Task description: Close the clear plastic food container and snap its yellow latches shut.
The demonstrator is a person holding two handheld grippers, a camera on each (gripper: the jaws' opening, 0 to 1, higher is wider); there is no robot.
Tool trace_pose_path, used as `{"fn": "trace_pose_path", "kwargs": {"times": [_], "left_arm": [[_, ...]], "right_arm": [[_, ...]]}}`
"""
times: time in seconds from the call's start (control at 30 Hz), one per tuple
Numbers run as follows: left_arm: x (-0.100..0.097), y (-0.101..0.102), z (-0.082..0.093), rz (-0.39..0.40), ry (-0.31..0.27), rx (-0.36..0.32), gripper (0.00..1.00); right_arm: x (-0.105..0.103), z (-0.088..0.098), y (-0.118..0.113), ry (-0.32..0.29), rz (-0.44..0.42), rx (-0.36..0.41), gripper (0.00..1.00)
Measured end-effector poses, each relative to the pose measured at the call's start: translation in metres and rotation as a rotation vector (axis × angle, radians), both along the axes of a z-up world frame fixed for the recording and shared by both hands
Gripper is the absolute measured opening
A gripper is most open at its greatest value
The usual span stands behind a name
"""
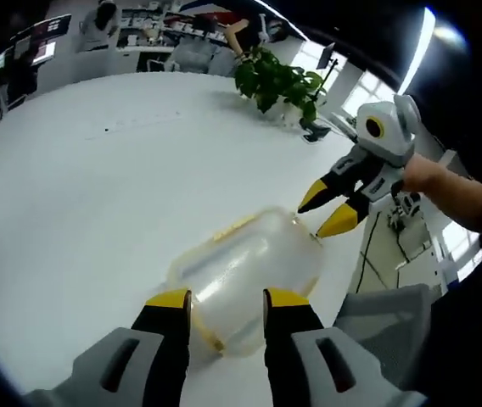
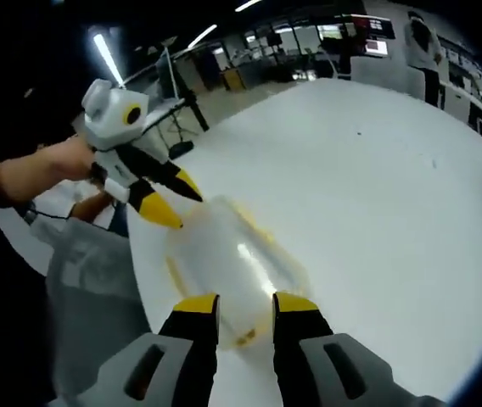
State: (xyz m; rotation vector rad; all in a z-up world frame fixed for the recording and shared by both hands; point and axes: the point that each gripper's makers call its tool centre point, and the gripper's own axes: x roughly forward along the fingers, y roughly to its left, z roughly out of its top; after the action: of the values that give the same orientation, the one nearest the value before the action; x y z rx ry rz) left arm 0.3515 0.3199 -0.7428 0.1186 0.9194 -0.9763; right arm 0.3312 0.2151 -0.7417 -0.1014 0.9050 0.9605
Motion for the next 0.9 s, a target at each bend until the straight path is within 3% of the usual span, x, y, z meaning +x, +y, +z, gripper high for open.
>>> {"fn": "trace_pose_path", "kwargs": {"times": [0.13, 0.27, 0.4, 0.53, 0.73, 0.9], "left_arm": [[-0.001, -0.005, 0.002, -0.053, -0.038, 0.006, 0.32], [-0.002, -0.013, 0.007, -0.136, -0.101, -0.004, 0.32], [-0.009, -0.019, 0.007, -0.252, -0.155, 0.030, 0.31], [-0.010, -0.021, 0.005, -0.287, -0.179, 0.058, 0.31], [-0.011, -0.034, 0.013, -0.392, -0.267, 0.035, 0.27], [-0.018, -0.045, 0.015, -0.454, -0.297, 0.010, 0.26]], "right_arm": [[-0.002, -0.004, 0.007, -0.026, 0.048, -0.007, 0.23], [0.000, -0.003, 0.013, -0.114, 0.111, -0.034, 0.21], [-0.001, -0.001, 0.021, -0.121, 0.142, -0.005, 0.22], [0.001, -0.004, 0.023, -0.146, 0.178, -0.031, 0.22], [0.007, 0.001, 0.030, -0.183, 0.204, -0.008, 0.22], [0.011, -0.001, 0.036, -0.191, 0.210, 0.002, 0.22]]}}
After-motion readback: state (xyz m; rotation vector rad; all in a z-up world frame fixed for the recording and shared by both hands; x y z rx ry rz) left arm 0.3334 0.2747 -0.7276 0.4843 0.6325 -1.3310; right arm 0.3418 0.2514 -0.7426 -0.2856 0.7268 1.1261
